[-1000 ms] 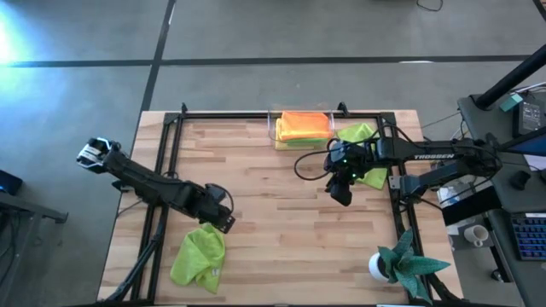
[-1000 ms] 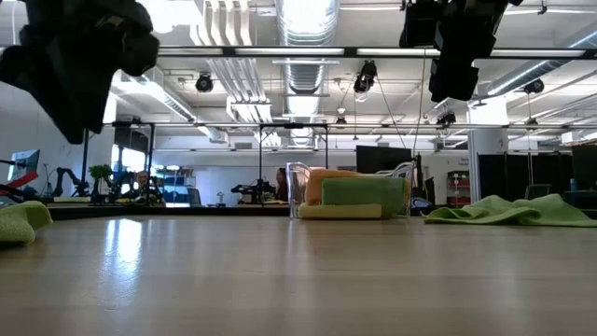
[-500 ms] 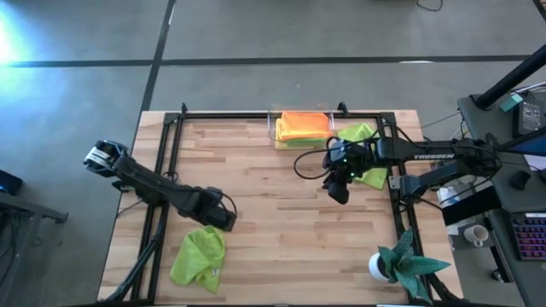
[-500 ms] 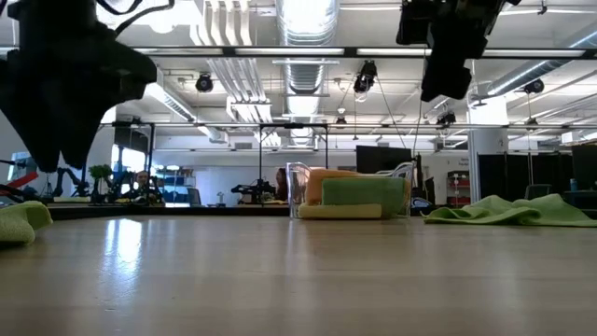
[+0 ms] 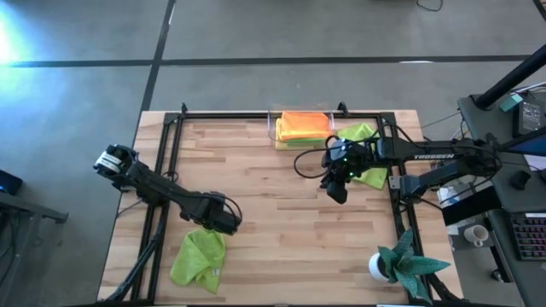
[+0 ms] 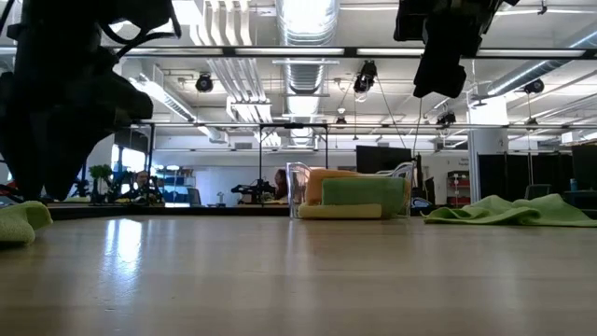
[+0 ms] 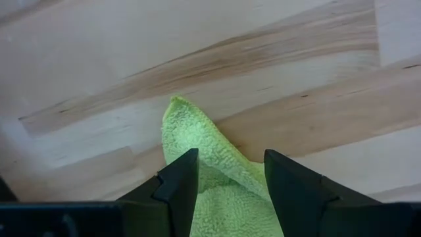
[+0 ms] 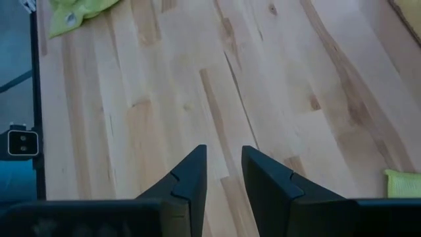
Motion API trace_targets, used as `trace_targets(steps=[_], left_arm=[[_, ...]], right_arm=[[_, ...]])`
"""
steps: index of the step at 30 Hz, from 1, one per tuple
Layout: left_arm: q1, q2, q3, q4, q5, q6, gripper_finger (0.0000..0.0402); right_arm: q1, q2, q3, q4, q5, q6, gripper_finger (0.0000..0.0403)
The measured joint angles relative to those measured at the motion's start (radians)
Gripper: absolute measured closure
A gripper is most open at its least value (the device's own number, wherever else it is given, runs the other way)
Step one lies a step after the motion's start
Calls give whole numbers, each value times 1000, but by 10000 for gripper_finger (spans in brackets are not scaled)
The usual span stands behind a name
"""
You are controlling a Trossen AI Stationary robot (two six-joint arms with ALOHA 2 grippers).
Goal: Fold microfiber towels
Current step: Fold the light green microfiber cloth
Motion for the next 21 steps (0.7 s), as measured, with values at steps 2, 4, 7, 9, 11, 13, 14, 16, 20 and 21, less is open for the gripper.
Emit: trace_targets(steps=[2, 4, 7, 9, 11, 13, 14, 16, 20, 21], left_arm=[[0, 3, 0, 7, 1, 0, 244], [0, 7, 0, 32, 1, -2, 244], [0, 17, -1, 56, 1, -2, 244], [0, 27, -2, 59, 1, -2, 244], [0, 39, -3, 59, 1, -1, 244], [0, 47, -4, 59, 3, 3, 244], [0, 49, -4, 58, 7, 6, 244], [0, 50, -2, 45, 13, 19, 244], [-4, 39, 1, 14, 29, 31, 244], [-7, 32, 1, 4, 29, 30, 244]], right_arm=[[0, 0, 0, 0, 0, 0, 309], [0, 0, 0, 0, 0, 0, 309], [0, 0, 0, 0, 0, 0, 309], [0, 0, 0, 1, 0, 0, 309], [0, 0, 0, 1, 0, 0, 309], [0, 0, 0, 2, 0, 7, 309], [0, 0, 0, 2, -1, 12, 309], [0, 0, 0, 2, 0, 19, 309], [0, 0, 0, 6, 0, 19, 309], [0, 0, 0, 10, 0, 19, 309]])
